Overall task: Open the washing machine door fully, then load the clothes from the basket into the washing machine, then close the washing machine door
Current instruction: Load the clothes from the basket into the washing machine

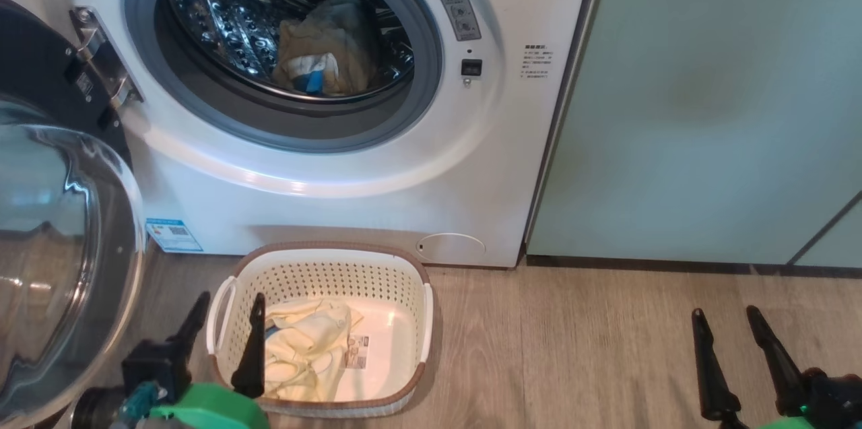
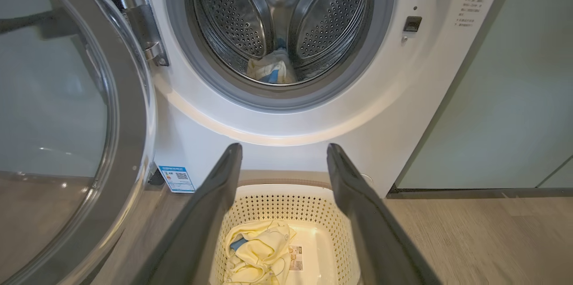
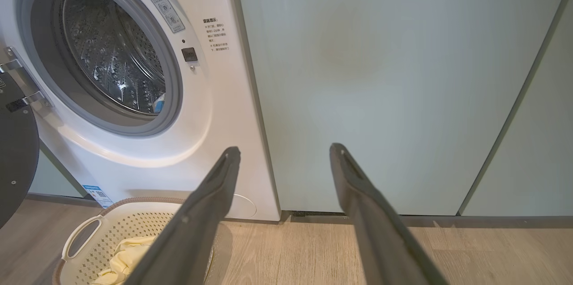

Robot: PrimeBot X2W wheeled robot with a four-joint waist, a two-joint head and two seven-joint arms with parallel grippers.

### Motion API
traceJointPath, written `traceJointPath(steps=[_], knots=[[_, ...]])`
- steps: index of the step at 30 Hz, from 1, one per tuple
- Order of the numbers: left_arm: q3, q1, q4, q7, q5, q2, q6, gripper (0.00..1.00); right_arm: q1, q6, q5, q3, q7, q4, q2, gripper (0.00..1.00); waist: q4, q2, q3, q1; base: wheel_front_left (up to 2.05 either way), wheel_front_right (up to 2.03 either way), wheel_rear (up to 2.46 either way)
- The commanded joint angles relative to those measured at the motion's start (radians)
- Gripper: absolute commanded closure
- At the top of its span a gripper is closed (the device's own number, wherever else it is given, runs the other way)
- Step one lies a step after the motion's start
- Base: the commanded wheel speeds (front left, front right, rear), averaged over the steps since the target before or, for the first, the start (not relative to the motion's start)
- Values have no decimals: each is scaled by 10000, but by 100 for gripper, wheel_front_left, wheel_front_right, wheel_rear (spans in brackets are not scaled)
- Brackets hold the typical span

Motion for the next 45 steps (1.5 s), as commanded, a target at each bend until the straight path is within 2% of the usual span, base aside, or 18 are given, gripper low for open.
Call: traceJointPath(steps=[1,11,17,23,32,38,39,45], knots=[[374,-702,-231,25,66,290,-47,0,-379,-29,69,244,33,-295,-125,0,-21,-1,49,0,0,0,0],[124,-1355,424,154,-133,166,-517,0,-618,-29,134,336,-20,-335,-125,0,-221,-1,661,0,0,0,0],[-151,-2262,1420,293,-342,-64,-1103,0,-965,-29,230,325,-165,-378,-125,0,-409,-1,1615,0,0,0,0],[-472,-3386,2992,507,-438,-342,-1678,0,-1467,-29,335,321,-362,-356,-125,0,-639,-1,2796,0,0,0,0],[-657,-5481,5997,728,-817,-664,-2930,0,-2490,-29,618,477,-598,-270,-125,0,-1119,-1,4897,0,0,0,0],[-622,-6799,7731,612,-829,-571,-3501,0,-3161,-29,904,644,-641,-379,-125,0,-1639,-1,6387,0,0,0,0],[-610,-7198,8245,607,-837,-487,-3701,0,-3353,-29,1025,682,-643,-507,-125,0,-1816,-1,6876,0,0,0,0],[-429,-8211,9602,661,-1019,-102,-4269,0,-3793,-29,1414,918,-645,-757,-125,0,-2354,-1,8200,0,0,0,0]])
